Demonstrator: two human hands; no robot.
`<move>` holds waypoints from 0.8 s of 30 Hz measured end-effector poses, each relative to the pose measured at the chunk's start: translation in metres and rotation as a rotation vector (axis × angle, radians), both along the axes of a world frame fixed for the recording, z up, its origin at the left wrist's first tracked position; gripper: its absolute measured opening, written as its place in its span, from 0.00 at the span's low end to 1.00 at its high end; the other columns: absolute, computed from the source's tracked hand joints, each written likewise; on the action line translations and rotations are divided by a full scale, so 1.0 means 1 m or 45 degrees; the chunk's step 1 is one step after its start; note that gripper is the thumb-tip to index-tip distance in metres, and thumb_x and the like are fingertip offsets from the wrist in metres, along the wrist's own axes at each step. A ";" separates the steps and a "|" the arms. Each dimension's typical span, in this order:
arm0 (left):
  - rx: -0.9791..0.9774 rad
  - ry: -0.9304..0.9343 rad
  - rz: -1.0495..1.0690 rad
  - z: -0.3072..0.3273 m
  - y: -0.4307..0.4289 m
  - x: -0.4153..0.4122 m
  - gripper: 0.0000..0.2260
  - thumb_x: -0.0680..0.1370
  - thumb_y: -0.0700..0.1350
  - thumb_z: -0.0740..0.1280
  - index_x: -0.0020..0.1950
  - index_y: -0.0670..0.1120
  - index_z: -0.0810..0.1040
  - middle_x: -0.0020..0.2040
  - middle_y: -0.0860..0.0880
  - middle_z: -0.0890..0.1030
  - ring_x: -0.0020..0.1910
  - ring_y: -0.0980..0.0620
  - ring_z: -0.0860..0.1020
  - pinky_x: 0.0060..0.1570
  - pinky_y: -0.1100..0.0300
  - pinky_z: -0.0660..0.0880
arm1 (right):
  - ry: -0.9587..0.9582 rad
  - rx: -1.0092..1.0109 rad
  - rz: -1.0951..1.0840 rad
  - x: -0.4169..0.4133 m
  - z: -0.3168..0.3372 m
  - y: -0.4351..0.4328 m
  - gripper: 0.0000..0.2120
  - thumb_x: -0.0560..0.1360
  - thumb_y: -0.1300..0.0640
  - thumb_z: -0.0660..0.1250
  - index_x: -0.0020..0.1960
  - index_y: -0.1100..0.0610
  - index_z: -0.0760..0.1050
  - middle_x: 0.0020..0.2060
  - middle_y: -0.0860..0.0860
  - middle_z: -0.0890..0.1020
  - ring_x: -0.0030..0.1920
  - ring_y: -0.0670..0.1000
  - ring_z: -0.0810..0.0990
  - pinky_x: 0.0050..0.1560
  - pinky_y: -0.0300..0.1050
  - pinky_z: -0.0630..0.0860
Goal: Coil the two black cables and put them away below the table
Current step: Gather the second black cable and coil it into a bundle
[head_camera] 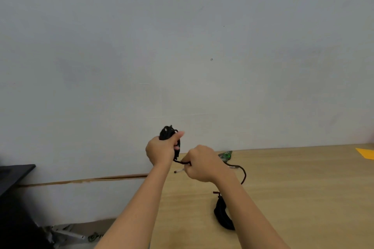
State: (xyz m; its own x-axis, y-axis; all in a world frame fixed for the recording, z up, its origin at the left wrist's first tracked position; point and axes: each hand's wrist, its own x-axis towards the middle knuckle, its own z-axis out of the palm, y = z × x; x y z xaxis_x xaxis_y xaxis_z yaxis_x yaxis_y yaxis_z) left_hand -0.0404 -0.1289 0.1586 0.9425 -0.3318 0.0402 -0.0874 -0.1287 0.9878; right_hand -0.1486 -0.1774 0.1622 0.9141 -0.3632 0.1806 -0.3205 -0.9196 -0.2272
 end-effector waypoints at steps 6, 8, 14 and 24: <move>0.383 -0.270 -0.407 -0.002 0.000 0.000 0.26 0.76 0.56 0.65 0.24 0.43 0.63 0.22 0.49 0.67 0.23 0.52 0.64 0.26 0.61 0.60 | -0.147 0.065 0.027 0.003 0.025 -0.004 0.05 0.67 0.62 0.67 0.40 0.61 0.81 0.34 0.56 0.83 0.36 0.55 0.77 0.38 0.47 0.74; 0.449 -0.178 -0.571 0.004 0.005 -0.004 0.32 0.77 0.66 0.53 0.24 0.42 0.69 0.23 0.48 0.73 0.24 0.52 0.72 0.28 0.63 0.66 | -0.233 0.186 -0.019 0.000 0.032 -0.007 0.10 0.64 0.57 0.75 0.40 0.57 0.75 0.37 0.54 0.82 0.40 0.53 0.78 0.41 0.47 0.75; 0.069 0.284 -1.171 0.002 0.017 0.000 0.29 0.70 0.68 0.64 0.28 0.42 0.72 0.23 0.50 0.70 0.20 0.56 0.66 0.26 0.63 0.65 | -0.473 0.304 -0.242 -0.007 0.029 -0.024 0.24 0.57 0.43 0.79 0.40 0.57 0.74 0.31 0.51 0.78 0.33 0.50 0.73 0.36 0.46 0.72; 0.280 0.122 -1.561 0.005 0.021 0.010 0.06 0.58 0.37 0.74 0.28 0.46 0.78 0.25 0.51 0.76 0.26 0.54 0.73 0.33 0.64 0.69 | -0.235 1.163 -0.001 -0.020 0.003 -0.033 0.16 0.66 0.52 0.75 0.49 0.59 0.82 0.43 0.58 0.84 0.44 0.53 0.83 0.52 0.47 0.77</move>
